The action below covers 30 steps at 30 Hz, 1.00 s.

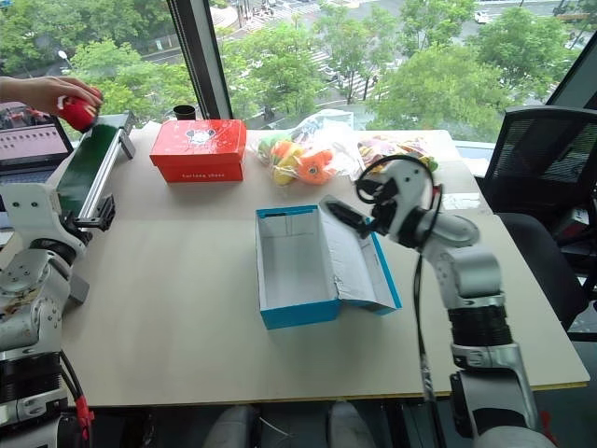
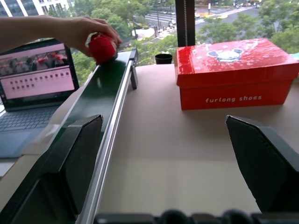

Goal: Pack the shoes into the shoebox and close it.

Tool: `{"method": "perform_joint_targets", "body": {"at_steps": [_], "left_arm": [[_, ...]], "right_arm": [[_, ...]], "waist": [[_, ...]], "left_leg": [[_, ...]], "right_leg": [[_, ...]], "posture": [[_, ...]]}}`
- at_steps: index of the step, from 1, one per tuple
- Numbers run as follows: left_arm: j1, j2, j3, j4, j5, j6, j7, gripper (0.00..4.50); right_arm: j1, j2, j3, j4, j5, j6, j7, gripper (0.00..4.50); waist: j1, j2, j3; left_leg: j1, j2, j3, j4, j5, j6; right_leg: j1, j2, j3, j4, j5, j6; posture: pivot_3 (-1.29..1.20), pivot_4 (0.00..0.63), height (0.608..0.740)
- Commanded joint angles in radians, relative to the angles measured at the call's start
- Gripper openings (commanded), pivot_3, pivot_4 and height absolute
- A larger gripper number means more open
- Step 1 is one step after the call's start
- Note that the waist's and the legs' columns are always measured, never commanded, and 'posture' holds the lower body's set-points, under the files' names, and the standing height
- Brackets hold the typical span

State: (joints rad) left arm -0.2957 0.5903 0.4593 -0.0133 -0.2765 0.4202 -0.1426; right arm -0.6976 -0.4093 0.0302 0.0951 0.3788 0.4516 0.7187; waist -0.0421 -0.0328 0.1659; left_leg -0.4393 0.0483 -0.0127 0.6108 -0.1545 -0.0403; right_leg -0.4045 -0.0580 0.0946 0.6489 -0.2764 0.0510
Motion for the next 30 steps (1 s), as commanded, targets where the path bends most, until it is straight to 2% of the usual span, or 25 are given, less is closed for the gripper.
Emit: {"method": "perform_joint_targets", "body": {"at_steps": [1,9,16,21,30], "left_arm": [[0.036,0.021,0.076,-0.065,0.005,0.020,0.028,4.50],[0.029,0.055,0.116,-0.049,0.011,0.037,0.042,4.50],[0.030,0.070,0.147,0.031,0.022,0.003,0.043,4.50],[0.010,0.071,0.185,0.136,-0.069,-0.065,-0.072,4.50],[-0.010,0.182,0.189,0.445,-0.026,-0.205,-0.144,4.50]], "right_arm": [[-0.020,0.052,0.042,0.031,-0.040,-0.064,0.005,4.46],[-0.012,0.171,0.138,0.035,-0.051,-0.045,0.046,4.46],[-0.005,0.205,0.158,-0.002,-0.048,-0.022,0.052,4.46],[0.020,0.195,0.162,-0.047,-0.045,-0.002,0.059,4.46],[0.056,0.171,0.150,-0.125,-0.037,0.038,0.057,4.46]], "waist": [[0.006,-0.001,0.000],[0.007,-0.001,0.001],[-0.001,-0.001,0.001],[-0.001,-0.001,0.001],[-0.002,-0.002,0.001]], "left_leg": [[0.000,0.000,-0.001,0.000,0.000,0.000],[0.000,0.000,-0.002,0.001,0.003,-0.004],[0.000,0.001,-0.003,0.000,0.003,-0.005],[0.000,0.001,-0.003,0.000,0.003,-0.005],[0.000,0.001,-0.003,0.000,0.003,-0.005]], "right_leg": [[0.000,0.000,-0.001,0.000,0.000,0.000],[0.000,0.000,-0.003,0.001,0.001,-0.001],[0.000,0.001,-0.003,0.002,0.002,-0.002],[-0.001,0.001,-0.004,0.002,0.002,-0.002],[-0.001,0.001,-0.005,0.003,0.002,-0.002]], "posture": [[0.00,0.150,0.739],[0.00,0.150,0.739],[0.00,0.150,0.739],[0.00,0.150,0.739],[0.00,0.150,0.739]]}}
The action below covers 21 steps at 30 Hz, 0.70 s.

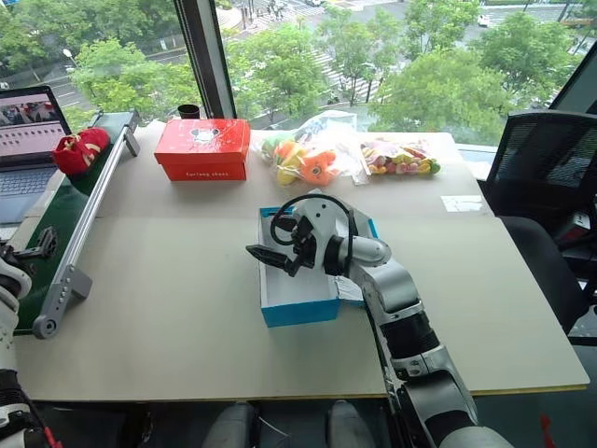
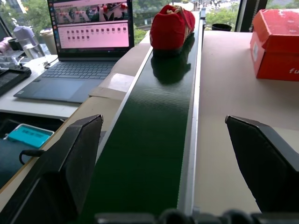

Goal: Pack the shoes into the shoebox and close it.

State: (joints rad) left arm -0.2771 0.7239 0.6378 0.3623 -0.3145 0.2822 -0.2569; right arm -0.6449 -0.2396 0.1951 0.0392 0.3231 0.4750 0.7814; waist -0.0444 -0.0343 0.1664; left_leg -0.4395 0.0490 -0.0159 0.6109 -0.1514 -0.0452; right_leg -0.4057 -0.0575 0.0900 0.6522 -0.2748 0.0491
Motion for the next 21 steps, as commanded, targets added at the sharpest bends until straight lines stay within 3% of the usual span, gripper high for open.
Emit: {"method": "perform_joint_targets", "body": {"at_steps": [1,5,12,21], "left_arm": [[-0.034,0.054,0.008,0.095,0.010,-0.082,-0.040,4.50],[-0.098,0.093,-0.021,0.292,0.019,-0.237,-0.127,4.50],[-0.213,0.152,-0.069,0.563,0.042,-0.340,-0.182,4.50],[-0.267,0.164,-0.107,0.730,0.048,-0.405,-0.226,4.50]], "right_arm": [[0.005,0.000,-0.016,-0.075,0.022,0.020,-0.006,4.46],[0.011,0.006,-0.013,-0.114,0.034,0.043,-0.010,4.46],[0.027,0.005,-0.015,-0.151,0.037,0.068,-0.017,4.46],[0.062,0.007,-0.025,-0.169,0.036,0.083,-0.047,4.46]], "waist": [[0.001,0.000,0.000],[0.002,0.000,0.000],[0.003,-0.001,0.000],[0.001,-0.002,-0.001]], "left_leg": [[0.000,0.000,0.000,0.000,0.000,0.000],[0.000,0.000,0.000,0.000,0.000,0.000],[0.000,0.000,0.000,0.001,0.000,0.000],[0.000,0.000,0.000,0.001,0.000,0.000]], "right_leg": [[0.000,0.000,0.000,0.001,0.000,0.000],[-0.001,0.000,-0.001,0.002,0.000,0.000],[-0.001,0.000,-0.002,0.003,0.000,0.000],[-0.001,0.000,-0.003,0.004,0.000,0.000]], "posture": [[0.00,0.150,0.739],[0.00,0.150,0.739],[0.00,0.150,0.739],[0.00,0.150,0.739]]}}
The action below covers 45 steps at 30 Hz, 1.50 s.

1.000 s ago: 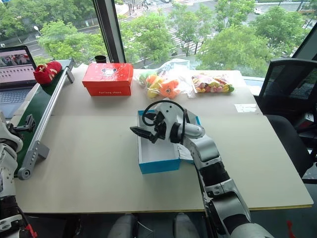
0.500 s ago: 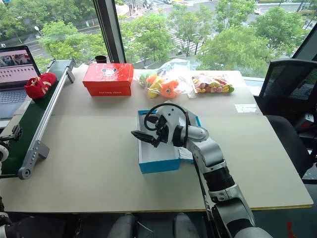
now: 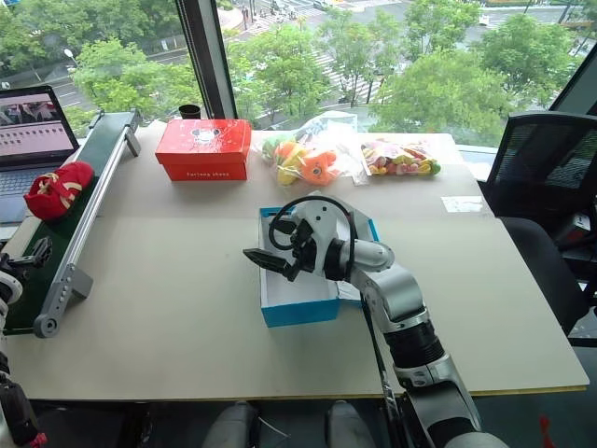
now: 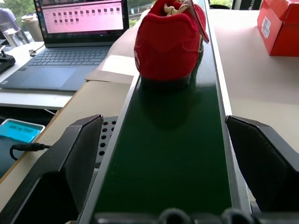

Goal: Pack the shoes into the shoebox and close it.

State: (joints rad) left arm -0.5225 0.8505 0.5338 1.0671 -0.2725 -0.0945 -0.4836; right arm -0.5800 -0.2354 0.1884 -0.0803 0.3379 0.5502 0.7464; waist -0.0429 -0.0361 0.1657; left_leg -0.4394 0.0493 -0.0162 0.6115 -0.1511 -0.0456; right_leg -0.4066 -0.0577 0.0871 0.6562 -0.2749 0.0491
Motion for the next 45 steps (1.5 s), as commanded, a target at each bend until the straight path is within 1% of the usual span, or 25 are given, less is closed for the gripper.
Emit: {"method": "perform_joint_targets", "body": {"at_steps": [1,8,10,17,18,22,23,25,27,28,29,31,34,35,38,40,41,43,45], "left_arm": [[-0.023,0.038,-0.003,0.035,0.005,-0.025,0.005,4.50],[-0.032,0.043,0.000,0.081,-0.010,-0.019,-0.004,4.50],[-0.039,0.038,0.016,0.080,-0.032,-0.023,-0.021,4.50],[-0.051,0.031,0.012,0.078,-0.041,-0.022,-0.039,4.50],[-0.056,0.024,0.013,0.072,-0.048,-0.019,-0.053,3.98],[-0.081,0.000,-0.006,0.034,-0.056,-0.003,-0.081,2.82],[-0.089,-0.008,-0.016,0.018,-0.053,-0.001,-0.084,2.63],[-0.118,-0.038,-0.036,-0.054,-0.061,0.017,-0.100,2.59],[-0.158,-0.103,-0.083,-0.255,-0.099,0.093,-0.131,2.59],[-0.170,-0.143,-0.106,-0.382,-0.130,0.153,-0.123,2.59],[-0.175,-0.168,-0.119,-0.469,-0.149,0.198,-0.113,2.59],[-0.193,-0.235,-0.175,-0.658,-0.172,0.286,-0.074,2.59],[-0.210,-0.327,-0.256,-0.886,-0.177,0.417,0.015,2.59],[-0.227,-0.383,-0.303,-0.975,-0.190,0.460,0.049,2.59],[-0.248,-0.489,-0.385,-1.129,-0.217,0.544,0.098,2.59],[-0.247,-0.531,-0.404,-1.185,-0.235,0.581,0.116,2.59],[-0.248,-0.568,-0.418,-1.216,-0.253,0.607,0.136,2.59],[-0.243,-0.612,-0.434,-1.258,-0.280,0.647,0.155,2.59],[-0.226,-0.634,-0.460,-1.284,-0.269,0.665,0.165,2.59]], "right_arm": [[0.000,0.001,-0.018,-0.054,0.021,0.011,-0.014,4.46],[0.006,-0.021,-0.025,-0.068,0.014,0.021,-0.024,4.46],[0.006,-0.030,-0.021,-0.064,0.002,0.012,-0.030,4.46],[0.010,-0.045,-0.017,-0.058,-0.009,0.008,-0.038,4.46],[0.009,-0.046,-0.017,-0.056,-0.011,0.007,-0.041,4.50],[0.002,-0.051,-0.022,-0.051,-0.014,0.008,-0.051,4.50],[0.000,-0.052,-0.025,-0.050,-0.014,0.009,-0.053,4.50],[-0.005,-0.055,-0.036,-0.054,-0.006,0.017,-0.056,4.50],[-0.024,-0.045,-0.081,-0.062,0.036,0.050,-0.073,4.50],[-0.039,-0.031,-0.117,-0.065,0.073,0.077,-0.090,4.50],[-0.049,-0.021,-0.141,-0.067,0.098,0.096,-0.102,4.50],[-0.083,0.028,-0.235,-0.063,0.209,0.186,-0.158,4.50],[-0.105,0.035,-0.262,-0.052,0.203,0.232,-0.220,4.50],[-0.137,0.081,-0.347,-0.028,0.279,0.264,-0.296,4.50],[-0.206,0.175,-0.545,0.033,0.465,0.330,-0.469,4.50],[-0.220,0.206,-0.619,0.051,0.564,0.371,-0.532,4.50],[-0.217,0.222,-0.657,0.063,0.617,0.383,-0.562,4.50],[-0.210,0.239,-0.698,0.073,0.683,0.388,-0.607,4.50],[-0.213,0.238,-0.722,0.065,0.734,0.376,-0.631,4.50]], "waist": [[0.000,0.000,0.000],[0.001,0.000,0.000],[0.001,0.000,0.000],[0.001,0.000,0.000],[0.003,0.000,0.000],[0.011,0.000,0.000],[0.015,0.000,0.000],[0.021,-0.001,0.000],[0.032,-0.002,0.001],[0.034,-0.002,0.001],[0.034,-0.003,0.001],[0.037,-0.004,0.001],[0.028,-0.004,0.001],[0.024,-0.004,0.001],[0.019,-0.003,0.001],[0.012,-0.003,0.001],[0.007,-0.003,0.001],[0.003,-0.003,0.001],[-0.001,-0.002,0.001]], "left_leg": [[0.000,0.000,0.000,0.000,0.000,0.000],[0.000,0.000,0.000,0.001,0.000,0.000],[0.000,0.000,0.000,0.001,0.000,0.000],[0.000,0.000,0.000,0.001,0.000,0.000],[0.000,0.000,0.000,0.001,0.000,0.000],[0.000,0.000,-0.001,0.001,0.000,0.000],[0.000,0.000,-0.001,0.002,0.000,0.000],[0.000,0.000,-0.002,0.002,0.001,0.000],[-0.001,0.000,-0.003,0.003,0.001,-0.001],[-0.003,0.000,-0.005,0.005,0.001,-0.001],[-0.003,0.000,-0.006,0.005,0.001,-0.001],[-0.006,0.000,-0.007,0.006,0.001,-0.001],[-0.008,0.000,-0.010,0.010,0.001,-0.001],[-0.007,-0.001,-0.010,0.010,0.001,-0.001],[-0.007,-0.001,-0.010,0.010,0.000,0.000],[-0.006,-0.001,-0.010,0.010,0.000,0.000],[-0.006,0.000,-0.010,0.010,0.000,0.000],[-0.005,0.000,-0.011,0.010,0.000,0.000],[-0.005,-0.001,-0.010,0.011,0.001,0.000]], "right_leg": [[0.000,0.000,0.000,0.000,0.000,0.000],[0.000,0.000,0.000,0.001,0.000,0.000],[0.000,0.000,0.000,0.001,0.000,0.000],[0.000,0.000,-0.001,0.001,0.000,0.000],[0.000,0.000,-0.001,0.001,0.000,0.000],[0.000,0.000,-0.002,0.001,0.000,0.000],[0.001,0.000,-0.002,0.001,0.000,0.000],[0.001,0.000,-0.003,0.001,0.000,0.000],[0.001,0.000,-0.003,0.001,0.000,0.000],[0.001,0.000,-0.005,0.002,0.000,0.000],[0.001,0.000,-0.006,0.002,0.000,0.000],[0.002,0.000,-0.007,0.002,0.000,0.000],[0.001,0.000,-0.009,0.007,0.000,-0.001],[0.002,0.000,-0.009,0.007,0.000,0.000],[0.002,0.000,-0.009,0.007,0.000,-0.001],[0.001,0.000,-0.009,0.007,0.000,-0.001],[0.001,0.000,-0.009,0.007,0.000,-0.001],[0.002,0.000,-0.009,0.007,0.000,-0.001],[0.002,0.000,-0.009,0.007,0.000,-0.001]], "posture": [[0.00,0.150,0.739],[0.00,0.150,0.739],[0.00,0.150,0.739],[0.00,0.150,0.739],[0.00,0.150,0.739],[0.00,0.150,0.739],[0.00,0.150,0.739],[0.00,0.150,0.739],[0.00,0.150,0.739],[0.00,0.150,0.739],[0.00,0.150,0.739],[0.00,0.150,0.739],[0.00,0.150,0.739],[0.00,0.150,0.739],[0.00,0.150,0.739],[0.00,0.150,0.739],[0.00,0.150,0.739],[0.00,0.150,0.739],[0.00,0.150,0.739]]}}
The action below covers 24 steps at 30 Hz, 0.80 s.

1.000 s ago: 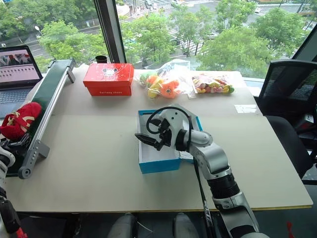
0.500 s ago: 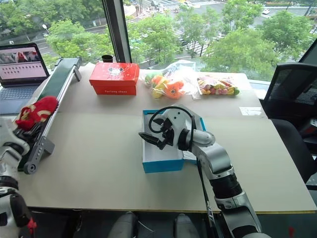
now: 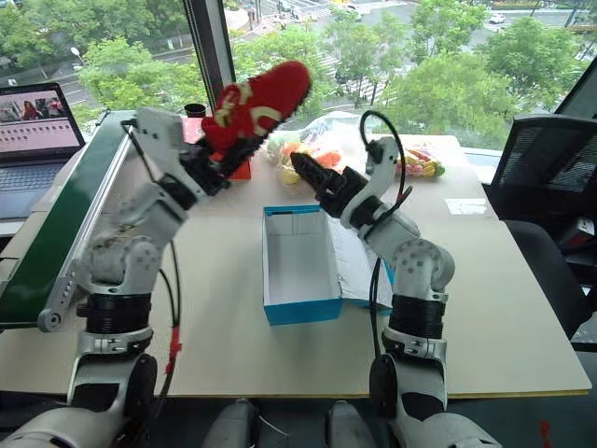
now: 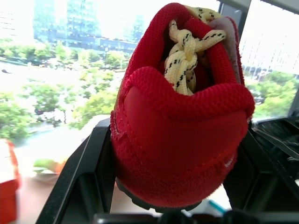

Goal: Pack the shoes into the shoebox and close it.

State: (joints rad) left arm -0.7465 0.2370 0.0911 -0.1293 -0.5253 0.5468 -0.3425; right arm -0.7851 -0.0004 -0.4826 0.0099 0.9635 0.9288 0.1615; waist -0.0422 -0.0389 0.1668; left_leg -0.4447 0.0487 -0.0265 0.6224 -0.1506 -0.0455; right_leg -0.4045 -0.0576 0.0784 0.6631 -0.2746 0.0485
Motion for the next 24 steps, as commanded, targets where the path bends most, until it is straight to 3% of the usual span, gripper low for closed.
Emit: {"method": "perform_joint_targets", "body": {"at_steps": [1,11,16,24], "left_arm": [[0.005,-0.030,-0.021,-0.100,-0.019,0.033,0.031,2.59],[0.016,-0.041,-0.031,-0.136,-0.022,0.084,0.054,2.59],[-0.003,-0.024,-0.018,-0.161,-0.043,0.112,0.047,2.59],[-0.016,-0.033,-0.011,-0.181,-0.058,0.136,0.063,2.59]], "right_arm": [[-0.012,0.002,-0.066,-0.049,0.159,-0.014,-0.049,4.50],[0.013,-0.038,-0.048,-0.233,0.391,-0.064,-0.070,4.50],[0.012,-0.083,0.022,-0.192,0.322,-0.087,-0.128,4.50],[0.038,-0.117,0.067,-0.136,0.273,-0.127,-0.102,4.50]], "waist": [[-0.002,0.002,0.001],[-0.002,0.005,0.003],[-0.003,0.005,0.003],[-0.001,0.005,0.003]], "left_leg": [[0.000,0.000,0.000,0.000,0.000,0.000],[-0.001,-0.001,0.000,0.002,0.000,0.001],[-0.001,-0.001,0.000,0.002,0.000,0.001],[-0.001,-0.001,0.000,0.002,0.001,0.001]], "right_leg": [[0.000,0.000,0.000,0.000,0.000,0.000],[0.000,0.000,0.001,0.000,0.000,0.000],[0.000,0.000,0.001,0.000,0.000,0.000],[0.000,0.000,0.001,-0.001,0.000,0.000]], "posture": [[0.00,0.150,0.739],[0.00,0.150,0.739],[0.00,0.150,0.739],[0.00,0.150,0.739]]}}
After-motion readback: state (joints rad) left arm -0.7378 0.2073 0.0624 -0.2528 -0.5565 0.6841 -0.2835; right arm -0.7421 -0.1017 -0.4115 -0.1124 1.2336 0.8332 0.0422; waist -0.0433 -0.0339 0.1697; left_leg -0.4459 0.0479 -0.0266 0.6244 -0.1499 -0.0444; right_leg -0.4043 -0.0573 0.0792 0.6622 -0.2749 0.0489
